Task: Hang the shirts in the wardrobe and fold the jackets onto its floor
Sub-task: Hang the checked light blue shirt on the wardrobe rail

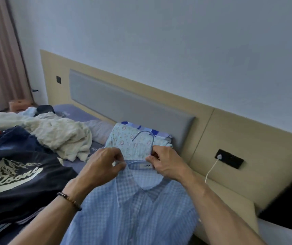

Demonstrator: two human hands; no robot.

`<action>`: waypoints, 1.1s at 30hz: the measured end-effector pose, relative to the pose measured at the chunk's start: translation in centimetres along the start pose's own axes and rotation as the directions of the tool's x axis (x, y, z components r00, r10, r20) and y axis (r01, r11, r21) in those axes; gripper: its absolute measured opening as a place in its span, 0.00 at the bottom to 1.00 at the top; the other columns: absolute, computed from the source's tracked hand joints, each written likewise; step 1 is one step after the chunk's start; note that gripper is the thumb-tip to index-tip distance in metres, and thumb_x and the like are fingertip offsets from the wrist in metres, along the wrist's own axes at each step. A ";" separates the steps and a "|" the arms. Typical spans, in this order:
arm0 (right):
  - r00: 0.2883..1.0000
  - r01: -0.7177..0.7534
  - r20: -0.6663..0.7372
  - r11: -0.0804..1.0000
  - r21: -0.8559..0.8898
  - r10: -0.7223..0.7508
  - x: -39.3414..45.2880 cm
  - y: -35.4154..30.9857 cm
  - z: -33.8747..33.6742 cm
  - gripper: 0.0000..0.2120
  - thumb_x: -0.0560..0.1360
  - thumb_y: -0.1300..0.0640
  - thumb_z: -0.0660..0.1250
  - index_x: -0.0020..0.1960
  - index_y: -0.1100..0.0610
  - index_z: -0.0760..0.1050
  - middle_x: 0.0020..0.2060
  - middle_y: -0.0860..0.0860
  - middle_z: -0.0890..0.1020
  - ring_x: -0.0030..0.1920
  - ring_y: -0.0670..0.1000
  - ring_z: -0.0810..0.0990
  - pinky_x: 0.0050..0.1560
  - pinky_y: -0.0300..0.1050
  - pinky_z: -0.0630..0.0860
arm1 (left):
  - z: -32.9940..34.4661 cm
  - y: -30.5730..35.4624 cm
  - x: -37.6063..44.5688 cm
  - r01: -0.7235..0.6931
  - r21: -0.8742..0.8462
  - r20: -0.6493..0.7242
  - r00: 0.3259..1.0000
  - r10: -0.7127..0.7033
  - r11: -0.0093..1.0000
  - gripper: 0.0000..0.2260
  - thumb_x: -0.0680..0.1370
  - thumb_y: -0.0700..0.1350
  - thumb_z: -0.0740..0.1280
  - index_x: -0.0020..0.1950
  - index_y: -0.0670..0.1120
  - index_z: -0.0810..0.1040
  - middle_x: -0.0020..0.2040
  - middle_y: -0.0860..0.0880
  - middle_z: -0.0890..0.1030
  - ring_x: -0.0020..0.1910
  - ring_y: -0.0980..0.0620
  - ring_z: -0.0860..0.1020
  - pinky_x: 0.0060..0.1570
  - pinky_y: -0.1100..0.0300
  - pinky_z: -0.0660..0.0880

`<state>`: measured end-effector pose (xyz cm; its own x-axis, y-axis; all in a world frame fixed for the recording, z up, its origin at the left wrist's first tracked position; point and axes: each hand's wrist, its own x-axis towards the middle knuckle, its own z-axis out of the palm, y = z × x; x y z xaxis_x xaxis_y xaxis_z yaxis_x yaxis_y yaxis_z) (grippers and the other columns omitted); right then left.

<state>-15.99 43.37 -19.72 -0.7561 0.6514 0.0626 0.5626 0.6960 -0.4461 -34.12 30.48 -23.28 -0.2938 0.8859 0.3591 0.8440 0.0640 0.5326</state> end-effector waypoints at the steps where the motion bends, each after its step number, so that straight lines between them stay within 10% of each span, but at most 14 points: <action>1: 0.998 -0.004 -0.055 0.999 0.044 0.006 -0.9 0.3 -2.0 0.10 0.80 0.52 0.64 0.44 0.59 0.74 0.37 0.52 0.81 0.36 0.52 0.79 0.42 0.52 0.78 | 0.1 1.9 1.0 -0.031 -0.036 -0.016 0.999 0.030 0.999 0.10 0.73 0.45 0.73 0.36 0.55 0.75 0.36 0.60 0.78 0.40 0.58 0.78 0.44 0.55 0.77; 8: 0.936 -0.076 -0.284 0.908 0.413 0.207 -5.9 3.0 -13.7 0.04 0.81 0.59 0.62 0.48 0.57 0.71 0.33 0.57 0.80 0.24 0.50 0.76 0.26 0.44 0.74 | 1.9 14.2 7.6 -0.164 -0.102 -0.106 0.982 0.153 0.981 0.16 0.78 0.44 0.68 0.65 0.48 0.72 0.58 0.47 0.78 0.56 0.45 0.77 0.53 0.53 0.72; 12: 0.757 -0.126 -0.399 0.714 0.688 0.518 -5.8 4.7 -16.3 0.08 0.81 0.64 0.59 0.45 0.54 0.69 0.38 0.57 0.79 0.26 0.47 0.73 0.25 0.41 0.71 | 2.8 16.8 8.8 -0.160 -0.085 -0.088 0.984 0.153 0.983 0.16 0.80 0.49 0.66 0.66 0.46 0.74 0.62 0.46 0.74 0.59 0.44 0.75 0.53 0.55 0.69; 19: 0.524 0.076 -0.355 0.372 0.925 0.775 -2.6 1.0 -19.8 0.10 0.79 0.68 0.52 0.44 0.62 0.70 0.35 0.56 0.74 0.29 0.53 0.77 0.26 0.37 0.67 | 1.3 21.0 9.4 -0.168 -0.461 0.312 0.889 0.336 0.871 0.24 0.75 0.62 0.67 0.70 0.58 0.70 0.59 0.54 0.78 0.50 0.59 0.79 0.51 0.63 0.74; 24: 0.478 0.028 -0.450 0.499 0.866 0.754 -1.2 1.3 -21.9 0.14 0.77 0.69 0.54 0.59 0.69 0.72 0.58 0.61 0.77 0.48 0.57 0.83 0.37 0.40 0.78 | -0.3 21.7 12.0 -0.302 -0.467 0.207 0.876 0.435 0.831 0.26 0.68 0.42 0.59 0.66 0.56 0.74 0.47 0.53 0.82 0.42 0.55 0.81 0.47 0.51 0.79; 28: 0.514 -0.001 -0.588 0.686 0.727 0.625 -2.9 3.2 -25.2 0.10 0.78 0.68 0.59 0.56 0.62 0.74 0.51 0.55 0.81 0.33 0.41 0.81 0.27 0.31 0.71 | -2.0 22.9 15.6 -0.426 -0.466 0.110 0.842 0.529 0.775 0.28 0.73 0.31 0.59 0.65 0.58 0.77 0.54 0.62 0.82 0.51 0.67 0.79 0.53 0.66 0.75; 33: 0.638 0.055 -0.630 0.790 0.611 0.443 -6.9 7.2 -30.2 0.11 0.79 0.68 0.62 0.59 0.62 0.77 0.46 0.53 0.82 0.45 0.47 0.83 0.38 0.38 0.75 | -3.0 26.9 19.6 -0.557 -0.387 0.027 0.790 0.613 0.735 0.36 0.79 0.37 0.66 0.49 0.85 0.67 0.50 0.76 0.77 0.54 0.72 0.76 0.56 0.65 0.73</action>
<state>3.32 53.01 3.60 -0.0224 0.9143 0.4044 0.1988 0.4005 -0.8945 -18.49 48.23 0.42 0.2975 0.7510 0.5895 0.6103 -0.6244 0.4875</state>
